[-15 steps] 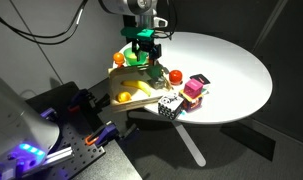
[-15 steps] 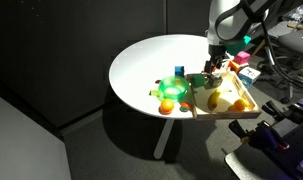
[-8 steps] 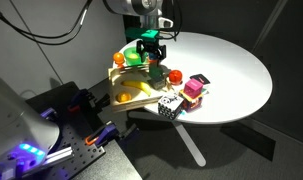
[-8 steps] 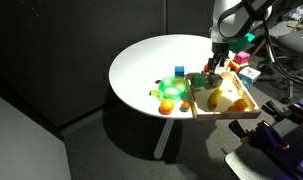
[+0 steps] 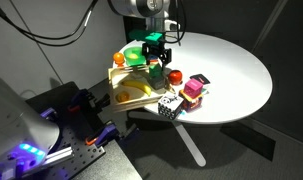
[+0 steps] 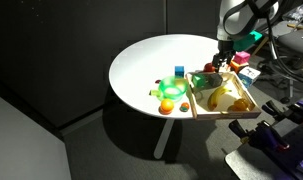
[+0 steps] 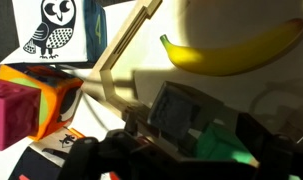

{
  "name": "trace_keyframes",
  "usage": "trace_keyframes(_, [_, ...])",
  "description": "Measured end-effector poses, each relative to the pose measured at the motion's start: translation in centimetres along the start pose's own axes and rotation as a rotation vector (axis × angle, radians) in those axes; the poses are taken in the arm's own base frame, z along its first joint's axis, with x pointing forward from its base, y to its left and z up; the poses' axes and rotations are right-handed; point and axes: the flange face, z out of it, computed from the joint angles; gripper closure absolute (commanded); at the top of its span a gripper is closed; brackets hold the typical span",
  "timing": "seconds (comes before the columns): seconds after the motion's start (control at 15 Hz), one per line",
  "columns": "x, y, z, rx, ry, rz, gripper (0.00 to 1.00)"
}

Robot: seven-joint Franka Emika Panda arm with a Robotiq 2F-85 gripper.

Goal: Pick up the lime green block and put it on the tray

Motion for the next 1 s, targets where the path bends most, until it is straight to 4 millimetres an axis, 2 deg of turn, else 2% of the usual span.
trace_keyframes(0.13, [-0.18,0.54,0.17,0.0,-0.003,0.028,0.0])
trace_keyframes(1.0, [-0.64,-0.08,0.94,0.004,-0.021,0.018,0.0])
